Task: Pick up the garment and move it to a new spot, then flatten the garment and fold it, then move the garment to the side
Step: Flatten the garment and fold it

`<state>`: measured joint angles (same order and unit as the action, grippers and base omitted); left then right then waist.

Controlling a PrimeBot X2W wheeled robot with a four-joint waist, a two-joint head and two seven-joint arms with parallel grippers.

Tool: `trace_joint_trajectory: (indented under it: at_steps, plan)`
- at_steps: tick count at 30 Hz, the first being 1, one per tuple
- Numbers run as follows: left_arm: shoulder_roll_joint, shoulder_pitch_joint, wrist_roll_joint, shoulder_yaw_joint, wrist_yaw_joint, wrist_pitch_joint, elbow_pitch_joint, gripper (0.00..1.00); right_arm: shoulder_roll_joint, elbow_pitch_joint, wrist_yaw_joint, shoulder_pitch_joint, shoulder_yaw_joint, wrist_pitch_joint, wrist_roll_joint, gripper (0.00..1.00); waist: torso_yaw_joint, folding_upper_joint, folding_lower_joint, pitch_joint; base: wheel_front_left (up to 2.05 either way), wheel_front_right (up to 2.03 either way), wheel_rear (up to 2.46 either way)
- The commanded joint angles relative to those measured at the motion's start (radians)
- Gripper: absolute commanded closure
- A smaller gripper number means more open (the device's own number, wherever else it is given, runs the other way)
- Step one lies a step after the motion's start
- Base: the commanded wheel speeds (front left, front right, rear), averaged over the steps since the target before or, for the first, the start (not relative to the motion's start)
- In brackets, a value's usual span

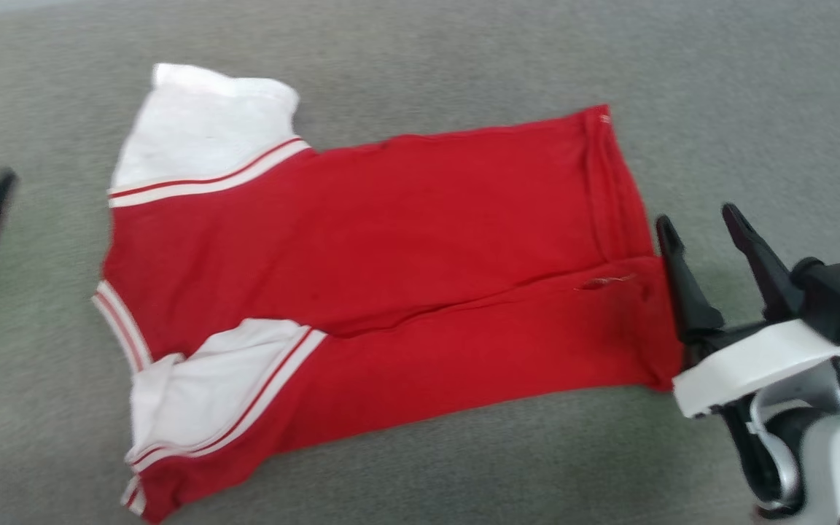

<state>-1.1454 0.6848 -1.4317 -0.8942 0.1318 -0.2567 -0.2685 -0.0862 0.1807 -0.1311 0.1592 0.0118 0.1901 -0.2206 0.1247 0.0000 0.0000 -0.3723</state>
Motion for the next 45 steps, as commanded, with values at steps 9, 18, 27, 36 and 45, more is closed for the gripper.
trace_joint_trajectory:
  at_steps: [9, 18, 27, 36, 45]
  plan:
    - [0.028, 0.260, 0.120, -0.037, -0.003, 0.207, -0.129, 0.00, 0.036, -0.087, 0.001, 0.057, 0.073, -0.200, 0.007, 0.00, 0.151, 0.0000, 0.0000, -0.104, 0.00, 0.00, 0.00]
    - [0.017, 0.514, 0.062, -0.126, -0.002, 0.696, -0.251, 0.00, 0.037, -0.128, 0.001, 0.070, 0.115, -0.271, -0.029, 0.00, 0.245, 0.0000, 0.0000, -0.179, 0.00, 0.00, 0.00]
    - [0.014, 0.607, 0.003, -0.181, -0.002, 0.984, -0.223, 0.23, 0.037, -0.118, 0.001, 0.086, 0.140, -0.252, -0.019, 0.00, 0.258, 0.0000, 0.0000, -0.210, 0.00, 0.00, 0.00]
    - [0.043, 0.638, 0.003, -0.206, -0.002, 0.969, -0.181, 1.00, 0.036, -0.139, 0.001, 0.287, 0.164, 0.007, 0.052, 0.00, 0.228, 0.0000, 0.0000, -0.242, 0.00, 0.00, 0.00]
    - [0.079, 0.673, -0.004, -0.229, -0.002, 0.932, -0.117, 1.00, -0.026, -0.250, 0.001, 0.607, 0.175, 0.525, -0.025, 0.00, 0.145, 0.0000, 0.0000, -0.288, 0.00, 0.00, 0.00]
